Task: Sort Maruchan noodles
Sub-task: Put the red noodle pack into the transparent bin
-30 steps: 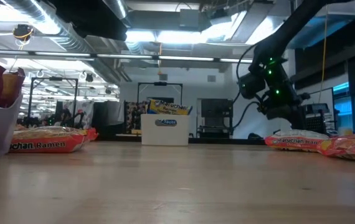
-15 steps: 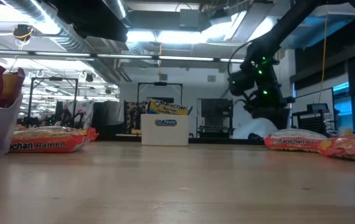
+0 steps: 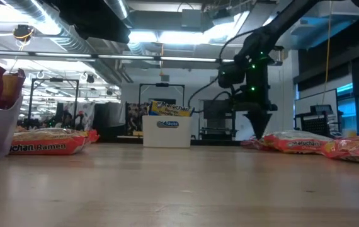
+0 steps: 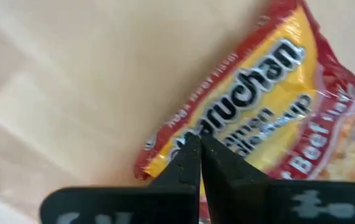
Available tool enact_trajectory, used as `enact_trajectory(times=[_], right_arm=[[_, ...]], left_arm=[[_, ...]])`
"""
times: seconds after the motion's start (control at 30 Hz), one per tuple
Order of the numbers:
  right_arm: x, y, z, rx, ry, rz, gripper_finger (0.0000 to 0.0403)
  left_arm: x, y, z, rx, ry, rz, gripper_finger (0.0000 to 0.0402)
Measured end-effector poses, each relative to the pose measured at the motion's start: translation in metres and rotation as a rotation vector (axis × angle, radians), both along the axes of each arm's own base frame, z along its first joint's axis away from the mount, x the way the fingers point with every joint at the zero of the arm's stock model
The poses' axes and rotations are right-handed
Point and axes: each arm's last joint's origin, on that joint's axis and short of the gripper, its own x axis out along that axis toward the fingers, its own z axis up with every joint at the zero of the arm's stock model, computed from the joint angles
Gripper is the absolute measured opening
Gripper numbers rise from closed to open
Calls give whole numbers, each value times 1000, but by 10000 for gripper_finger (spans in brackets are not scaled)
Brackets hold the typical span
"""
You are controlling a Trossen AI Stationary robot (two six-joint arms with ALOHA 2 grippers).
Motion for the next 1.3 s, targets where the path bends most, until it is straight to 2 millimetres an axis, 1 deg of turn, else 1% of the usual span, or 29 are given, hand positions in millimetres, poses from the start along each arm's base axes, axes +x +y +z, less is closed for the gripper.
enact_trajectory(times=[0.1,0.2,0.27,0.4,0.47,0.57,0.63,0.83,0.9,0.97,1.03,1.17,1.3], right_arm=[[10,13,2,23,-24,48,1],[16,20,16,7,4,80,1],[15,22,26,-41,19,80,1],[3,12,47,-146,-12,3,1],[-4,4,50,-179,9,-69,1],[-16,-8,47,-210,49,-171,1],[-22,-12,38,-192,59,-207,1],[-31,-10,12,-140,39,-230,1],[-30,-9,7,-116,-3,-236,1],[-29,-5,4,-93,-37,-225,1],[-25,0,2,-108,-37,-202,1],[-8,12,2,-112,-114,-137,1],[5,29,2,-82,-161,-68,1]], left_arm=[[0,0,0,0,0,0,129],[0,0,0,0,0,0,129],[0,0,0,-1,0,0,129],[0,0,0,-6,1,-6,129],[0,0,0,-6,2,-6,129],[0,0,0,-5,2,-7,129],[0,0,0,-4,2,-7,129],[1,2,0,-6,-1,3,129],[2,4,0,-5,-1,12,129],[2,5,0,-5,-1,16,129],[2,5,0,-6,-1,16,129],[2,5,0,-6,-1,17,129],[2,5,0,-6,-1,17,129]])
